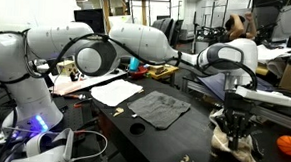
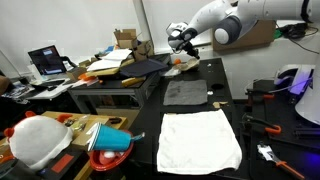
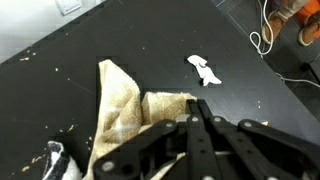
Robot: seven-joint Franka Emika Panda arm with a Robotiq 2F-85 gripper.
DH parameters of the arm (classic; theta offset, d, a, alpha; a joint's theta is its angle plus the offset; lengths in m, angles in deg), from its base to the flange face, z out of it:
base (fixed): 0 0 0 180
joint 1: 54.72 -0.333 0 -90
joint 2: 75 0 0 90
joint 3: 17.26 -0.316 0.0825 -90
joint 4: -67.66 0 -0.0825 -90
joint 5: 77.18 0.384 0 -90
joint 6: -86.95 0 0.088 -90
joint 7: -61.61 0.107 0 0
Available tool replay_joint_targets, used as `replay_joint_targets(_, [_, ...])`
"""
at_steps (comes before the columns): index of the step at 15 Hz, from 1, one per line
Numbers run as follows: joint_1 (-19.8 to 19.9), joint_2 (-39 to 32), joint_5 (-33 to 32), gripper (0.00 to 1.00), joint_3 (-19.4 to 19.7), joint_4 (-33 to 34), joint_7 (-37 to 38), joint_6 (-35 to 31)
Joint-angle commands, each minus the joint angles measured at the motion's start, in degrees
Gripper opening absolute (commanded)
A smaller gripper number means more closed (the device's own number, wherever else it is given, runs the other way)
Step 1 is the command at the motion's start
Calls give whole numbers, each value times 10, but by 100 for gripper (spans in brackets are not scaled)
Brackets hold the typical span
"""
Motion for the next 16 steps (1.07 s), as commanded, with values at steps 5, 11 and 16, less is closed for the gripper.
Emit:
replay_joint_targets(5, [26,52,46,1,-33,-10,-67,-29])
replay_joint_targets(11, [48,104,96,1,-69,-11,-58,-21])
replay_joint_targets(16, [58,157,122,1,-86,-11,-49,4])
